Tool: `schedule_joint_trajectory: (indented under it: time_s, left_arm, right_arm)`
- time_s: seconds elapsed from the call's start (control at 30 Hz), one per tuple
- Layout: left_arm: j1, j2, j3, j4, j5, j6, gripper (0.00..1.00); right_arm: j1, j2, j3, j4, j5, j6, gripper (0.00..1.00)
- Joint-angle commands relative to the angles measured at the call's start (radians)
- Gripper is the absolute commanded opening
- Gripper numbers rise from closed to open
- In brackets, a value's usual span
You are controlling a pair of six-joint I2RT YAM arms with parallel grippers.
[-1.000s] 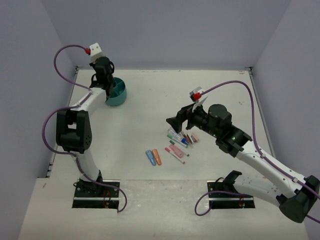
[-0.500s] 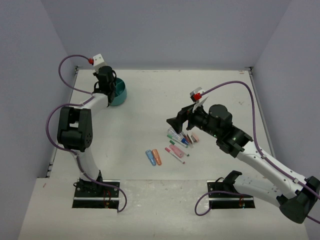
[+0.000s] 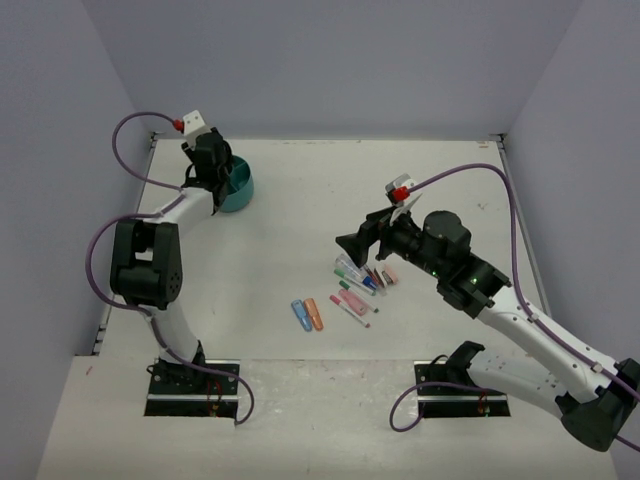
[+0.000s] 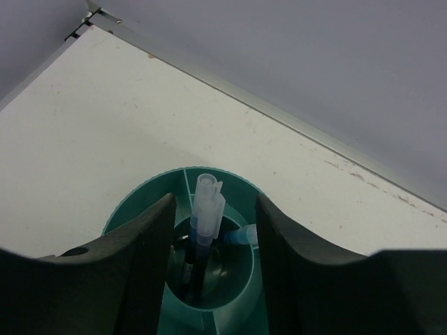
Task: Sort the stationery into containers
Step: Place the pen in the storage box, then pick up the pen from the center of the board.
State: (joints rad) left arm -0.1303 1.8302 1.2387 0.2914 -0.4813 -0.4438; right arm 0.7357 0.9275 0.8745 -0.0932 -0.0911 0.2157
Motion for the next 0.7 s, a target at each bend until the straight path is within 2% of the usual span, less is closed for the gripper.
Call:
schedule_joint_trajectory:
  time_s: [0.0, 0.2, 0.3, 0.37, 0.5, 0.63, 0.67]
  left_arm:
    - [0.009, -0.099, 0.052, -0.032, 0.008, -0.037, 0.56]
    - [0.009, -0.265, 0.071, -0.186, 0.05, -0.142, 0.78]
    - [0.009, -0.367, 0.126, -0.349, 0.106, -0.207, 0.98]
    - [0.009, -0.431, 0.13, -0.495, 0.153, -0.264, 1.0]
    - [0.007, -0.585, 0.029, -0.607, 0.272, -0.3, 1.0]
    - [-0.009, -0.729, -0.1, -0.638, 0.403, -0.301, 1.0]
    - [-0.026, -0.759, -0.13, -0.649, 0.428, -0.282, 1.0]
  right_arm:
    - [0.001, 0.0, -0.006, 0.024, 0.021, -0.012, 0.99]
    - [-0.002, 0.031, 0.009, 0.016, 0.061, -0.012, 0.99]
    - [-0.025, 0.088, 0.074, -0.053, 0.106, 0.013, 0.99]
    - [-0.08, 0.176, 0.12, -0.162, 0.105, 0.027, 0.99]
    - [-0.145, 0.278, 0.183, -0.286, 0.103, 0.014, 0.98]
    - [-0.15, 0.38, 0.253, -0.393, 0.096, -0.027, 0.77]
    - [-0.15, 0.429, 0.273, -0.421, 0.108, -0.033, 0.66]
